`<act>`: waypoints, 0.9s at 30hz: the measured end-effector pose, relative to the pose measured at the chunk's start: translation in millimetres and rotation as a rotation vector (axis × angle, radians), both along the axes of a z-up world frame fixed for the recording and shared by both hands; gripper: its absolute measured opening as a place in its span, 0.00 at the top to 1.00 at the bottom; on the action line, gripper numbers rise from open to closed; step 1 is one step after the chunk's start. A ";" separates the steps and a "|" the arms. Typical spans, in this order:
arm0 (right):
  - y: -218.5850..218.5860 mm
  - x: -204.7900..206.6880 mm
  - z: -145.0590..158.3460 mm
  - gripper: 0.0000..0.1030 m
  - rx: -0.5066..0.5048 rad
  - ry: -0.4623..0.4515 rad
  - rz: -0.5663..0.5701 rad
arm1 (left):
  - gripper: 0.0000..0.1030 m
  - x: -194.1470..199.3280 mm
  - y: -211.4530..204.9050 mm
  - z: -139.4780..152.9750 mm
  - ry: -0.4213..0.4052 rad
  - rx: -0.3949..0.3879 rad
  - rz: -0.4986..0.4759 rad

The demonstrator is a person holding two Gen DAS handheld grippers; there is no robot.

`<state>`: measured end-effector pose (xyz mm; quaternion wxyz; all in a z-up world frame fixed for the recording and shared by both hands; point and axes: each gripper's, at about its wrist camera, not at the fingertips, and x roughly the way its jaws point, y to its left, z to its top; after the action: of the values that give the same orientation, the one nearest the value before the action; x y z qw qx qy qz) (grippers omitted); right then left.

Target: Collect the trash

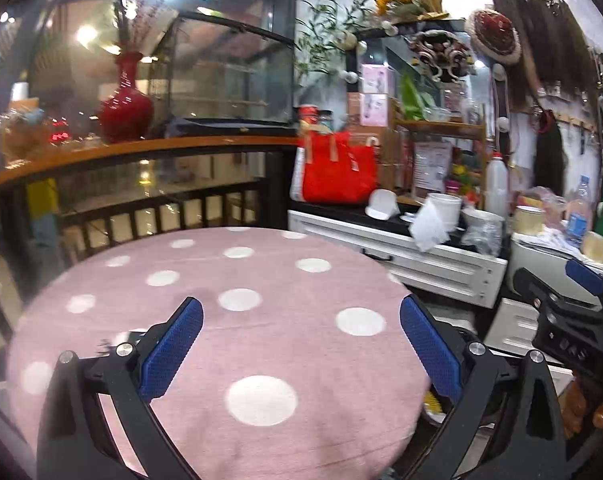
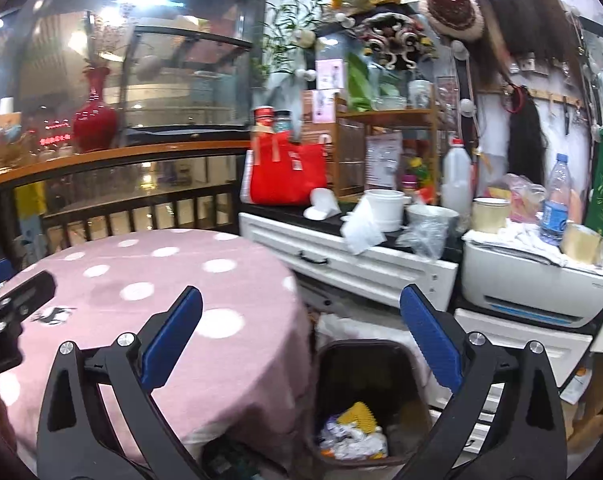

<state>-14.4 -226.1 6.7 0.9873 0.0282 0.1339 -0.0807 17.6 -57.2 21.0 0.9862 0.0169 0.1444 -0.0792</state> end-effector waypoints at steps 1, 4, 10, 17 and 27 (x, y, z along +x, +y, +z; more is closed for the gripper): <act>4.2 -3.9 -1.1 0.05 0.007 0.004 0.010 | 0.05 -4.7 3.6 -1.2 -0.009 0.000 0.010; 15.4 -16.2 -3.1 0.05 -0.008 -0.001 0.019 | 0.05 -19.4 11.1 -7.3 -0.059 0.005 0.062; 17.8 -27.9 -12.7 0.05 -0.044 0.000 -0.013 | 0.06 -24.9 22.7 -7.0 -0.068 -0.049 0.049; 10.9 -26.9 -14.2 0.05 -0.010 0.004 -0.015 | 0.06 -28.5 24.8 -8.0 -0.092 -0.045 0.056; 12.4 -25.3 -17.1 0.05 -0.016 0.016 0.001 | 0.05 -28.2 26.6 -10.0 -0.074 -0.056 0.054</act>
<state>-39.6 -213.7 -10.5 0.9864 0.0198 0.1411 -0.0815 -10.6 -30.6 11.1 0.9927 -0.0118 0.1062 -0.0558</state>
